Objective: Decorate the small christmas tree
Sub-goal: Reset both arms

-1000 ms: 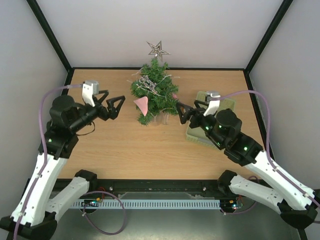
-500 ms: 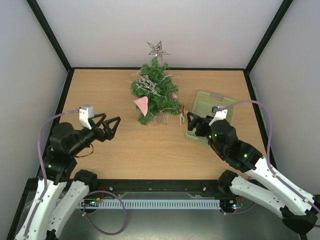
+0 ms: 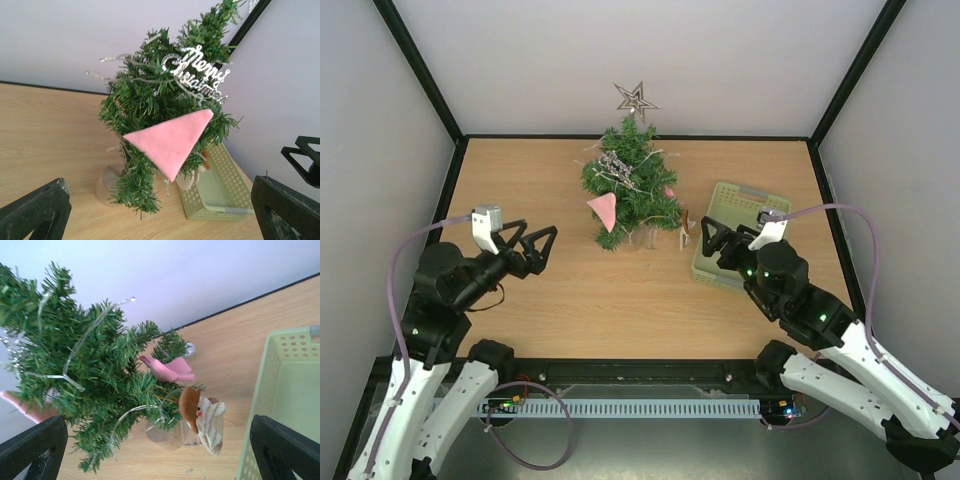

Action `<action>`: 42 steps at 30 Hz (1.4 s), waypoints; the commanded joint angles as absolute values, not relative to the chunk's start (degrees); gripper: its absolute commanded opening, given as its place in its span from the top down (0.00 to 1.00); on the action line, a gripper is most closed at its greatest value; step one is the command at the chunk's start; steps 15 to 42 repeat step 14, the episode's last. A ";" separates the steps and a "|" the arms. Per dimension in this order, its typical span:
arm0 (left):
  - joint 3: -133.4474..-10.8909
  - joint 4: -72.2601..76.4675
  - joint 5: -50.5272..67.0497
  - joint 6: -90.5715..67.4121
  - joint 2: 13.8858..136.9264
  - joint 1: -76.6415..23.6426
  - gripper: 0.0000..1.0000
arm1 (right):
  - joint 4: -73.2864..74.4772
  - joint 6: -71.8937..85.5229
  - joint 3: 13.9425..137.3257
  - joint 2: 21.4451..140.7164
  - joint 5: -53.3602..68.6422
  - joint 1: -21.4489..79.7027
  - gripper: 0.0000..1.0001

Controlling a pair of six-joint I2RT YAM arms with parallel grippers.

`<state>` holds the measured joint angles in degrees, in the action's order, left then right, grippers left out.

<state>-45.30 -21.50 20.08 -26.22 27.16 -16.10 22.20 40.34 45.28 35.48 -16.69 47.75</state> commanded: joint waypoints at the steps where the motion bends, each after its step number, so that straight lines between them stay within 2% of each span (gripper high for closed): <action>1: -47.52 -19.76 19.47 -26.82 27.00 -16.07 0.00 | 20.62 40.79 47.47 34.08 -16.51 47.99 0.02; 42: -44.94 -19.25 20.30 -28.51 26.71 -16.07 0.00 | 20.04 40.43 45.84 33.13 -15.90 47.99 0.02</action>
